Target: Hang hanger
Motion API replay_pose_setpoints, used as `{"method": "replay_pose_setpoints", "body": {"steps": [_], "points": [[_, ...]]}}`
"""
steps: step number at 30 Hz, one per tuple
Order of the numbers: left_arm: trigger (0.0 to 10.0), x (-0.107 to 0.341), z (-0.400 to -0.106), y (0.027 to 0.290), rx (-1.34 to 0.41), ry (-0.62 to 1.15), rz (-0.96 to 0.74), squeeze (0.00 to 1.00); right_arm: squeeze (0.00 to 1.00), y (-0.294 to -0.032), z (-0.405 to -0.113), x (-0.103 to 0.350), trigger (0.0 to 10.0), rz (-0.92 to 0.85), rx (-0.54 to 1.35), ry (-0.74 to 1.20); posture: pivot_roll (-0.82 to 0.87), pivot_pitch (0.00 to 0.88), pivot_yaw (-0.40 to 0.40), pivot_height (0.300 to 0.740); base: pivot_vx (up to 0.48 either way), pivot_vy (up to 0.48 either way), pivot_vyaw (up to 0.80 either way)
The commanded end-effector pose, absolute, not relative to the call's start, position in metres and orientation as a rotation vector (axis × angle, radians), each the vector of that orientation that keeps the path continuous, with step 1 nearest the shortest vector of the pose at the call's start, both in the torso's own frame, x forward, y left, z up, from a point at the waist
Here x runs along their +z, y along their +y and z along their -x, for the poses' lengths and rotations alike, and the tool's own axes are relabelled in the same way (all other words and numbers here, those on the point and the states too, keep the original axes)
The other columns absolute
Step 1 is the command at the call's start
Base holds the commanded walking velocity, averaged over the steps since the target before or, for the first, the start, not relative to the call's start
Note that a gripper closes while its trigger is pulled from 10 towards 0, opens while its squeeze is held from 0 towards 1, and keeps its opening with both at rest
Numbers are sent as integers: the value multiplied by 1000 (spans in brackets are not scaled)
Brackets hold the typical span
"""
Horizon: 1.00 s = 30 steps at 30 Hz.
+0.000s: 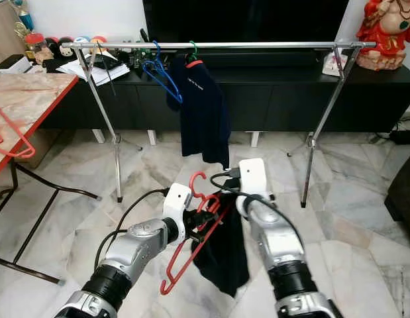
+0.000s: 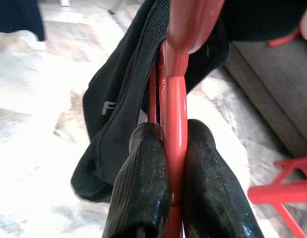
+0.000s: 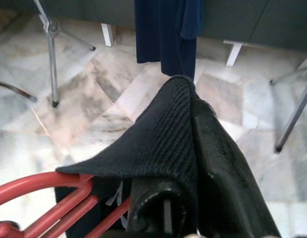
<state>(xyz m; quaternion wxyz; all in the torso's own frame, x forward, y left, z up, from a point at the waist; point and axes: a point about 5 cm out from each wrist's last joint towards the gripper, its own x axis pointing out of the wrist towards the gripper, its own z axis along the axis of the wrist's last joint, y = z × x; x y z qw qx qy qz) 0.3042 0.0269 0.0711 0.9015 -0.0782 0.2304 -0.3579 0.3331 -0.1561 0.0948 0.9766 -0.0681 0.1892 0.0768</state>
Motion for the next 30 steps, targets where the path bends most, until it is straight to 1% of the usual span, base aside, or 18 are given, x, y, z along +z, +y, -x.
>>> {"method": "replay_pose_setpoints", "body": {"steps": [1, 2, 7, 11, 12, 16, 17, 20, 23, 27, 30], "points": [[10000, 70, -300, 23, -776, 486, 180, 0, 0, -153, -337, 103, 10000, 190, 202, 344, -123, 0, 12, 740, 0, 0, 0], [10000, 70, -298, 20, -803, 490, 178, 0, 0, -157, -337, 104, 10000, 209, 236, 340, -126, 0, 12, 740, 0, 0, 0], [10000, 69, -296, 18, -820, 497, 178, 0, 0, -165, -338, 107, 10000, 214, 255, 332, -127, 0, 13, 740, 0, 0, 0], [10000, 68, -300, 22, -776, 501, 160, 0, 0, -166, -338, 111, 10000, 212, 268, 331, -131, 0, 16, 740, 0, 0, 0], [10000, 68, -301, 23, -765, 502, 165, 0, 0, -163, -338, 113, 10000, 157, 270, 325, -136, 0, 18, 740, 0, 0, 0], [10000, 67, -303, 25, -749, 504, 167, 0, 0, -153, -336, 114, 10000, 40, 298, 322, -135, 0, 19, 740, 0, 0, 0], [10000, 68, -305, 28, -729, 495, 176, 0, 0, -142, -330, 114, 10000, -33, 341, 324, -135, 0, 19, 740, 0, 0, 0], [10000, 69, -305, 28, -728, 486, 172, 0, 0, -137, -326, 112, 10000, -59, 358, 327, -134, 0, 20, 740, 0, 0, 0], [10000, 70, -307, 30, -706, 471, 162, 0, 0, -132, -319, 106, 10000, -47, 393, 356, -139, 0, 21, 740, 0, 0, 0], [10000, 77, -314, 33, -650, 424, 161, 0, 0, -137, -314, 102, 10000, -35, 365, 380, -140, 0, 17, 740, 0, 0, 0], [10000, 81, -317, 34, -646, 400, 178, 0, 0, -137, -309, 102, 10000, -48, 369, 391, -140, 0, 17, 740, 0, 0, 0]]}}
